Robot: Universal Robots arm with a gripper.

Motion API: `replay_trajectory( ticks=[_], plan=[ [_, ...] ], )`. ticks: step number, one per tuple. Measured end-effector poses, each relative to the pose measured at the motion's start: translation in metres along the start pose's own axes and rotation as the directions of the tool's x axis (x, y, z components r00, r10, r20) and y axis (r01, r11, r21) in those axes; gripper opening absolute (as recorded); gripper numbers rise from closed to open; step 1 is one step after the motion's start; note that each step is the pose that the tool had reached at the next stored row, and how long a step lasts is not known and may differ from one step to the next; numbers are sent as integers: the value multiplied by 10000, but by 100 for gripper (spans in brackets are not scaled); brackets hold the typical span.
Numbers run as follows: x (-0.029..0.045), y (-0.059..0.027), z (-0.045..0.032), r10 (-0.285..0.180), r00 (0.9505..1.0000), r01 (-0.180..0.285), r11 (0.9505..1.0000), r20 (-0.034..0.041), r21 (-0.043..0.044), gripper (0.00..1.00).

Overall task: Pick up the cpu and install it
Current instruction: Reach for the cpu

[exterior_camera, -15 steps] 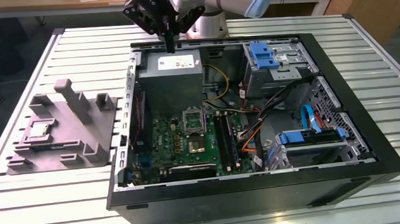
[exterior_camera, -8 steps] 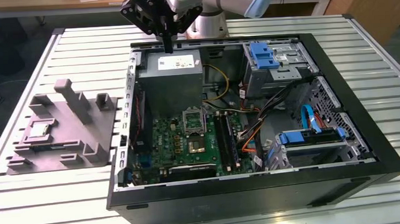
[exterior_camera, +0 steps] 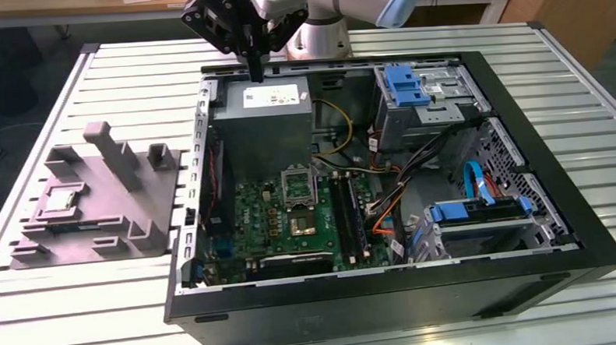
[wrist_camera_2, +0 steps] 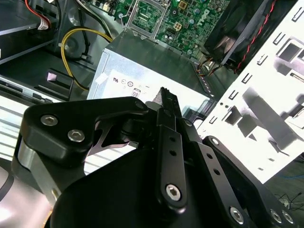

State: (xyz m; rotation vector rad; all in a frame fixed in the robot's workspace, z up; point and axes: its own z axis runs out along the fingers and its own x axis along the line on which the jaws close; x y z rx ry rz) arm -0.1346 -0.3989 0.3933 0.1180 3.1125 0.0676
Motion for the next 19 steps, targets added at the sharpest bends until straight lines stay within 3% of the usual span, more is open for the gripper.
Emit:
replay_trajectory(
  ticks=[9, 11, 19],
  plan=[
    [1, 0, 0, 0, 10000, 0, 10000, 0, 0, 11],
    [39, -3, 2, 1, 10000, -1, 10000, 0, 0, 11],
    [56, -4, 1, 0, 10000, 0, 10000, 0, 0, 11]
  ],
)
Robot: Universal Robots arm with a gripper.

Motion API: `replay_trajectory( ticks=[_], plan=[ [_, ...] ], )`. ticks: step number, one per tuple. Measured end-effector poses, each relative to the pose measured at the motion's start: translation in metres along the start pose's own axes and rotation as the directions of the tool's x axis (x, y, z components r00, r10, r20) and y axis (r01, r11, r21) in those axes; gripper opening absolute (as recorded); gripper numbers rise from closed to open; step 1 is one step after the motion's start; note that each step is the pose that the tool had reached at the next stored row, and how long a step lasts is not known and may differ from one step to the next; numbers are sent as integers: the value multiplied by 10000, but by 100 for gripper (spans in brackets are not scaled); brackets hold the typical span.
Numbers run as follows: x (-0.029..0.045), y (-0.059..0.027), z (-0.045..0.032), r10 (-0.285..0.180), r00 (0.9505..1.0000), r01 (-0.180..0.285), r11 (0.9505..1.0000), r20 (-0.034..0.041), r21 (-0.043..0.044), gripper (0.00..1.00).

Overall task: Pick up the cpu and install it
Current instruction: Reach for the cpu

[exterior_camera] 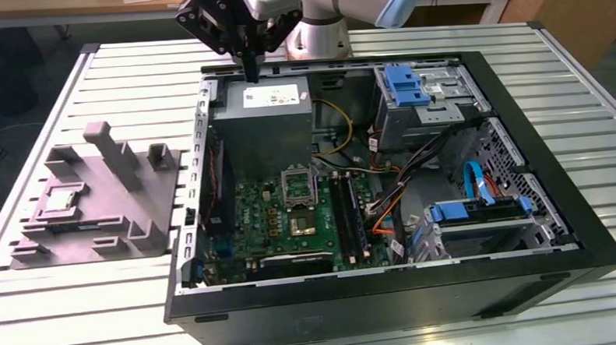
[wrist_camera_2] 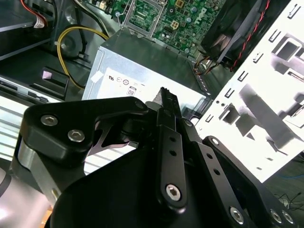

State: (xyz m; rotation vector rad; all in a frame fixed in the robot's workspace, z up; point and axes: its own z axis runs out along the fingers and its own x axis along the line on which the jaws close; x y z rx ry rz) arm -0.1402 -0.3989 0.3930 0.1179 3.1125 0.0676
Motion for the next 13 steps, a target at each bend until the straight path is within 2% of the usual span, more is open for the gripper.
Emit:
replay_trajectory(
  ticks=[13],
  plan=[
    [30, -2, -1, 0, 10000, 0, 10000, 0, 0, 11]
  ],
)
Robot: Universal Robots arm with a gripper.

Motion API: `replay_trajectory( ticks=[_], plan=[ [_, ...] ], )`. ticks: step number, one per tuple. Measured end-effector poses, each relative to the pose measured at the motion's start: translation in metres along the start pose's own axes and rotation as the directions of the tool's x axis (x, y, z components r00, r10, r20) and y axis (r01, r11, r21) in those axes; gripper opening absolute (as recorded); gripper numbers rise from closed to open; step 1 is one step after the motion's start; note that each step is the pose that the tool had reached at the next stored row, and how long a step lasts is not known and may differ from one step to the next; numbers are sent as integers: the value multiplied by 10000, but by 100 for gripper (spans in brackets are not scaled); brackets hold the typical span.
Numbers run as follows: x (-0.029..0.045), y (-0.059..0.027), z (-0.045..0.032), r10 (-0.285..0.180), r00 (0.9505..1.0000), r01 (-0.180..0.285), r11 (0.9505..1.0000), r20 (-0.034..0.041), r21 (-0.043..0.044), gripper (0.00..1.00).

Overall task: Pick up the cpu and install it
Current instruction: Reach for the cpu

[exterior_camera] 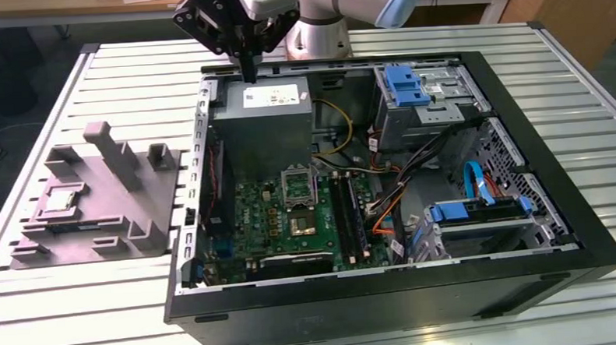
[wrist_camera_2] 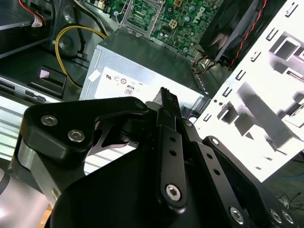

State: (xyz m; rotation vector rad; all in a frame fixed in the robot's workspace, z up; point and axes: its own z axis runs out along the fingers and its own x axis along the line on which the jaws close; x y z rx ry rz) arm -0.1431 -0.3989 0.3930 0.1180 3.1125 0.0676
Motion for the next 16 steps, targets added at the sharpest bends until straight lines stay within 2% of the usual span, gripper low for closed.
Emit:
replay_trajectory(
  ticks=[2, 16],
  plan=[
    [26, -2, 1, 0, 10000, 0, 10000, 0, 0, 11],
    [67, -5, 0, 0, 10000, 0, 10000, 0, 0, 11]
  ],
)
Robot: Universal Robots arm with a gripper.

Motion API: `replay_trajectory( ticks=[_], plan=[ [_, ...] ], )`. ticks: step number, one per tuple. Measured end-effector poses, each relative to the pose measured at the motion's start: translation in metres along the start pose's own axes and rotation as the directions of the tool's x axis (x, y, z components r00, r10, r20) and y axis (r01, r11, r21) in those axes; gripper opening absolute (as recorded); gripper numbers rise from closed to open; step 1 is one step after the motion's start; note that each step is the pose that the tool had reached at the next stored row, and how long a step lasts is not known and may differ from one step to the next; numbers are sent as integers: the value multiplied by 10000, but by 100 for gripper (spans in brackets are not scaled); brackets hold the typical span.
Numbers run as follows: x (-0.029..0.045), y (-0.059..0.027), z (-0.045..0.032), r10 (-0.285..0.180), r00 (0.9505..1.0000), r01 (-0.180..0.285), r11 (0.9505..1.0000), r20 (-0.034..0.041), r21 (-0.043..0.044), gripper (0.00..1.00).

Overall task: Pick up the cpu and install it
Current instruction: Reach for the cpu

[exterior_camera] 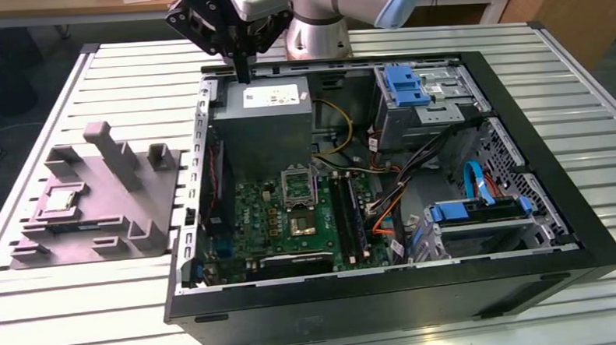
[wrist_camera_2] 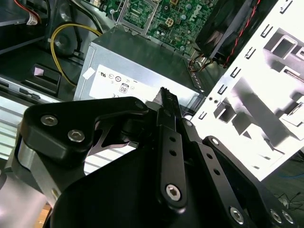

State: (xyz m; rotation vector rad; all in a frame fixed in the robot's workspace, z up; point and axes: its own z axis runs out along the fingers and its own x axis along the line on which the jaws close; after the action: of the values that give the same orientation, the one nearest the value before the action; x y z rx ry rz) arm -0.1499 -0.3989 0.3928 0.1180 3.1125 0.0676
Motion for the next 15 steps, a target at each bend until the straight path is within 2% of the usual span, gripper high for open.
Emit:
replay_trajectory(
  ticks=[15],
  plan=[
    [38, -3, -1, 0, 10000, 0, 10000, 0, 0, 11]
  ],
)
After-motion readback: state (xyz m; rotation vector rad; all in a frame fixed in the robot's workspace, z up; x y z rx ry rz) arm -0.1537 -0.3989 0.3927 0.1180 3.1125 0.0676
